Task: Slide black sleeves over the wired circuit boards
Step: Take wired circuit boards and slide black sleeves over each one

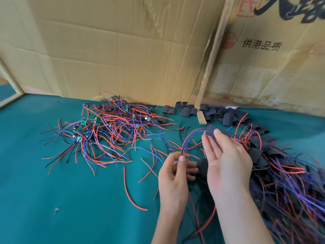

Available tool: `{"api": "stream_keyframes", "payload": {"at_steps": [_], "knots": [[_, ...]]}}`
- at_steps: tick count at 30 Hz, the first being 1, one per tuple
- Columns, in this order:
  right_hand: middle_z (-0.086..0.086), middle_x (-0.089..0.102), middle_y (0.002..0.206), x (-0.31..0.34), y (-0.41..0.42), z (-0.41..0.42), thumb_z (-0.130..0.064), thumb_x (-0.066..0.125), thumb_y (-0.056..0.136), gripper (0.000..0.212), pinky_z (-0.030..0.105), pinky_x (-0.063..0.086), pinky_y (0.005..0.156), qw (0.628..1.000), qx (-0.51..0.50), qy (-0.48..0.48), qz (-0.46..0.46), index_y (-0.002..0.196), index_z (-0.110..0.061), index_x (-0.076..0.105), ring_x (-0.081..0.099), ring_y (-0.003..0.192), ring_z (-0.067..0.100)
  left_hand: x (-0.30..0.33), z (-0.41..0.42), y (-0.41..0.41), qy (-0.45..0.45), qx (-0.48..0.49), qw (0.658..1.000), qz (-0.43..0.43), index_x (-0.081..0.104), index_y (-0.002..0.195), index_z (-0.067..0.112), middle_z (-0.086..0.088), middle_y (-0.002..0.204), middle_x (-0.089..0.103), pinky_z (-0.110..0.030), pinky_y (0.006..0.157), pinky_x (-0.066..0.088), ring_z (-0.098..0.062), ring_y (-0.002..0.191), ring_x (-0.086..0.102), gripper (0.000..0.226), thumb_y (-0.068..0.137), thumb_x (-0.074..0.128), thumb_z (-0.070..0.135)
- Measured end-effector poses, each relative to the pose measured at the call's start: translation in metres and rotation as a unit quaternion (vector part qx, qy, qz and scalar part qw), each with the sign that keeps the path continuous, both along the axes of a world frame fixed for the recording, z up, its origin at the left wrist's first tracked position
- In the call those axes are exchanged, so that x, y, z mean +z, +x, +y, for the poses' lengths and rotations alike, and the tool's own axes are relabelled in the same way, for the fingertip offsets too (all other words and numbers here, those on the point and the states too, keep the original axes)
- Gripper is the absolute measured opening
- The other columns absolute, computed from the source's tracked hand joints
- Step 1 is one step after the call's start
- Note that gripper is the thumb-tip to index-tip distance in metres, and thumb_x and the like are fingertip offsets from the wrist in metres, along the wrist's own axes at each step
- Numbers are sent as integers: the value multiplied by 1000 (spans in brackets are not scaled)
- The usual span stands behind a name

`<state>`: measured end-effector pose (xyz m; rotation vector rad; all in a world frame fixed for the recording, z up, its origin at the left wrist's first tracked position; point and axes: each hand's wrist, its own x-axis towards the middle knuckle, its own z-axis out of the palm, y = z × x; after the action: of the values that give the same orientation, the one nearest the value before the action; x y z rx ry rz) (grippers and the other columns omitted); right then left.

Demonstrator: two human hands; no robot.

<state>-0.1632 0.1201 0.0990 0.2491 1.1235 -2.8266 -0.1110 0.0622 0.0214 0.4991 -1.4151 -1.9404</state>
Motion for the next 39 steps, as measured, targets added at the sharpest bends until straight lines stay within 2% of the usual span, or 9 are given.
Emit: {"api": "stream_keyframes", "payload": {"at_steps": [2,6,15,22,28,31,34,36,39], "knots": [[11,78,83,-1,-1,3,3,69,91,13,35,63,83,1000,18,-13,-9,102,3,62,77,94,27,0,0,0,-3,-2,1000,-1,65,89,20,-14,80,74,-23,57,53,-23,69,73,24,105,48,13],[19,78,97,-5,-4,8,0,70,91,26,34,63,82,998,35,-43,-35,114,8,63,78,92,27,0,1,1,-13,-7,1000,1,65,92,17,-13,82,75,-23,58,53,-23,71,73,22,105,48,14],[22,77,94,5,-11,21,0,67,91,10,36,64,80,994,87,-40,-50,100,5,65,77,92,30,0,1,3,-34,-26,999,2,64,96,11,-12,82,75,-23,60,52,-19,70,71,21,106,46,13],[25,76,96,7,-12,25,0,66,91,13,37,64,80,991,127,-29,-37,103,2,62,77,94,32,-2,1,3,-37,-32,999,10,65,96,11,-12,82,75,-23,60,51,-19,70,71,21,106,47,13],[18,73,90,3,-15,30,6,66,88,12,35,62,80,974,155,131,100,90,-4,61,74,90,33,-3,0,2,-49,-46,998,-1,70,90,21,-8,76,73,-21,58,48,-15,65,65,25,104,51,12],[17,75,90,6,-20,33,6,70,83,14,31,59,69,940,198,239,144,93,-3,66,72,82,28,-4,-1,3,-66,-59,996,-9,72,92,20,-8,76,73,-16,54,42,-12,59,58,21,103,56,13],[12,69,76,5,-23,35,6,74,79,15,31,45,62,905,245,309,162,88,-6,70,58,71,25,-2,-3,4,-55,-71,996,-4,75,100,17,-4,77,74,-16,49,41,-10,54,56,16,100,59,14],[12,61,72,3,-23,36,8,74,78,19,29,43,59,909,263,289,145,77,-11,73,52,66,23,0,-6,6,-49,-81,995,0,75,105,17,-1,79,75,-18,50,45,-8,55,59,18,99,60,12],[7,55,69,-1,-26,38,10,75,72,30,23,45,52,944,265,180,80,64,-18,67,53,61,17,4,-8,9,-10,-121,992,14,76,109,23,-5,101,78,-22,65,53,-12,73,68,33,101,53,0]]}}
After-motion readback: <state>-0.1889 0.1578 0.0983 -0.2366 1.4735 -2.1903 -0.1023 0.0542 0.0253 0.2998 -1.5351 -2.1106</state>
